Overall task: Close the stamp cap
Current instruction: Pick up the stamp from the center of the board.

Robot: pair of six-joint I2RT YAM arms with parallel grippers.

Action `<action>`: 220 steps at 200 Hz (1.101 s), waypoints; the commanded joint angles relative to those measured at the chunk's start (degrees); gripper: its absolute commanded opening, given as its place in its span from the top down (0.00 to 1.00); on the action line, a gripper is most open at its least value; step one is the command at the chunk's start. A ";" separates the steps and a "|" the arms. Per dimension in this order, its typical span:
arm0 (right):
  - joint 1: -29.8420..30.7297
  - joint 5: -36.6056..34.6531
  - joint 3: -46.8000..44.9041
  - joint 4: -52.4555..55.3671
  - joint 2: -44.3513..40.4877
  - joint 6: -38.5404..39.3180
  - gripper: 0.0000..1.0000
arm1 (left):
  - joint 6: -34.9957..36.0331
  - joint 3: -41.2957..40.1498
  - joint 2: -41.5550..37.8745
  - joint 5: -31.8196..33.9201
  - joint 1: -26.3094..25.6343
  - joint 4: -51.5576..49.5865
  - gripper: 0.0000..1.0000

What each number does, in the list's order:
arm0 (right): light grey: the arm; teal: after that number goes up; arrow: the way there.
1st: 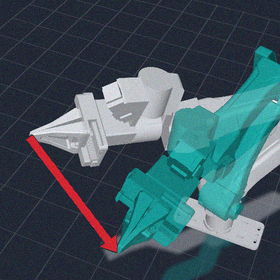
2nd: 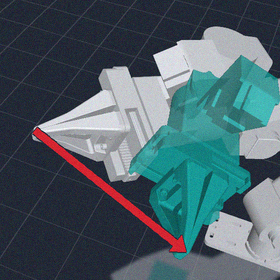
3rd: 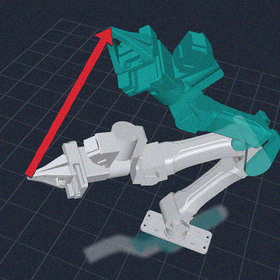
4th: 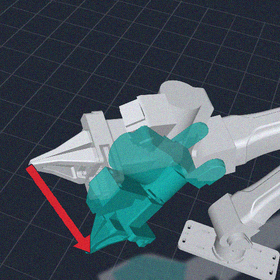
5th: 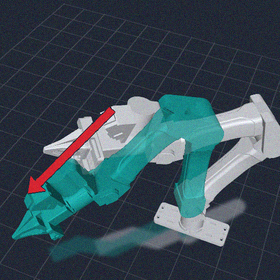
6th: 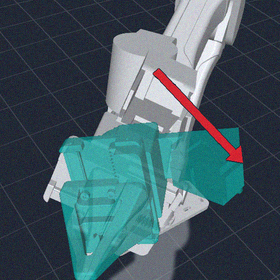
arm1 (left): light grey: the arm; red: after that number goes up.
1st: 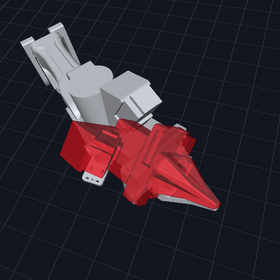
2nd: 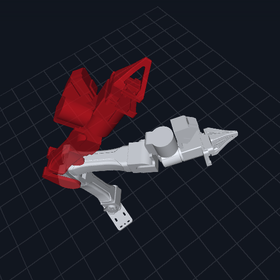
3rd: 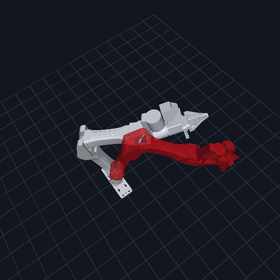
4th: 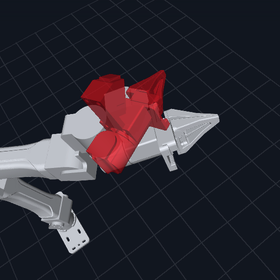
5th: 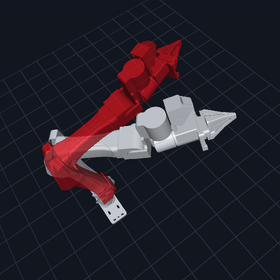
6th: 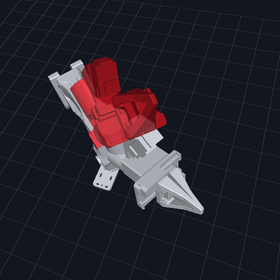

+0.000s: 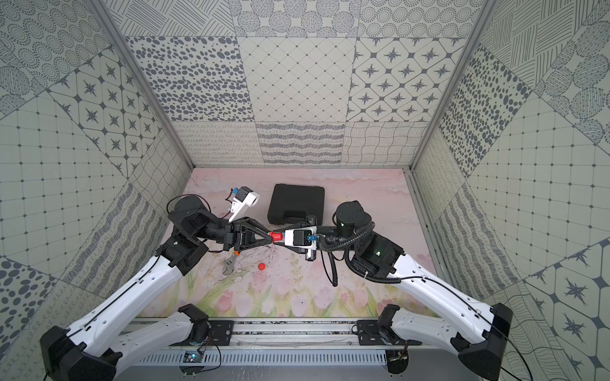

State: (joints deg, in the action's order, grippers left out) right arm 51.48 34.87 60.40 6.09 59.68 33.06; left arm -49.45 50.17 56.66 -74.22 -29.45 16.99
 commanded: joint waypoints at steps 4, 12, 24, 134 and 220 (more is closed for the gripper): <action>0.42 -0.24 2.04 -2.66 0.41 0.77 0.72 | -0.14 -0.13 -0.20 -1.81 0.19 3.45 0.89; 0.39 -0.40 2.00 -2.71 0.40 0.86 0.75 | -0.12 -0.06 -0.16 -1.81 0.18 3.42 0.89; 0.37 -0.72 2.00 -2.88 0.42 0.95 0.76 | -0.21 0.08 -0.19 -1.81 0.19 3.32 0.89; 0.97 -5.15 2.61 -0.27 1.20 -3.73 1.00 | 17.74 4.86 -2.64 8.54 2.21 -20.26 0.57; 7.84 -24.12 3.79 5.39 8.19 -20.47 1.00 | 32.60 3.81 -9.05 34.66 13.92 -38.58 0.49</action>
State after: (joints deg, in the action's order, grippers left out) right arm 57.10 18.96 61.71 9.89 65.41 20.49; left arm -29.76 53.98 49.67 -56.75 -19.42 -8.45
